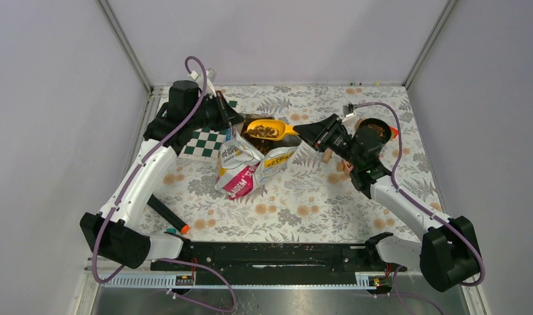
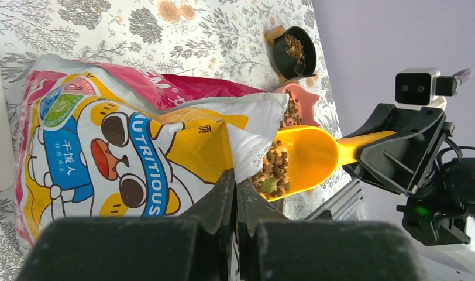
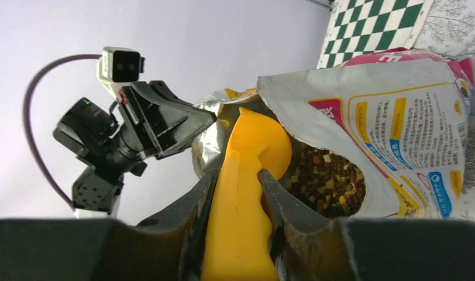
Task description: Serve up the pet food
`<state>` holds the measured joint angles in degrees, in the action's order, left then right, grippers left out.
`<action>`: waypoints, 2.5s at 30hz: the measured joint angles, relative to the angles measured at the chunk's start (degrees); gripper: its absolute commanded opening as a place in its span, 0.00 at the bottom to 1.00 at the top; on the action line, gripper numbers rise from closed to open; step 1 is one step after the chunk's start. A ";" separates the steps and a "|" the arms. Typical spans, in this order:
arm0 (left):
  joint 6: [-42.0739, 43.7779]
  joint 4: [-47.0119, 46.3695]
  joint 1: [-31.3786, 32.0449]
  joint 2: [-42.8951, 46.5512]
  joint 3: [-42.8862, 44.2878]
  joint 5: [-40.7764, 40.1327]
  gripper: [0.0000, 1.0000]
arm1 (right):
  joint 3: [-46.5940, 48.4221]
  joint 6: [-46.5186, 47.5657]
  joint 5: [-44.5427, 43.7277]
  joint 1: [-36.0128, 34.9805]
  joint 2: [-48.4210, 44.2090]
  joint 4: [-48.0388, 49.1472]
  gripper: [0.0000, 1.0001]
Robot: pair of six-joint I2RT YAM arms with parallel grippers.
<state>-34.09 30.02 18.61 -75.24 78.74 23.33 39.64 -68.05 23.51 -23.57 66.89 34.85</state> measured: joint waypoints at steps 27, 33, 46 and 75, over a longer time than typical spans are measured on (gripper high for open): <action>-1.99 -1.60 -3.56 3.76 -3.76 -1.40 0.00 | -8.13 -5.75 -9.07 9.11 -16.02 7.96 0.00; -1.99 -2.05 -3.63 4.07 -4.28 -1.09 0.00 | -9.31 -5.77 -8.87 18.97 -15.89 6.78 0.00; -2.23 -4.37 -3.78 4.74 -6.27 0.44 0.00 | -17.05 -6.54 -7.43 42.34 -14.38 3.63 0.00; -3.08 -7.04 -4.50 4.74 -8.09 2.64 0.00 | 1.11 24.37 -17.07 49.46 -2.67 -24.96 0.00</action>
<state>-37.17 22.98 14.11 -70.50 70.65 25.98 40.75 -43.68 6.44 25.89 64.23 9.89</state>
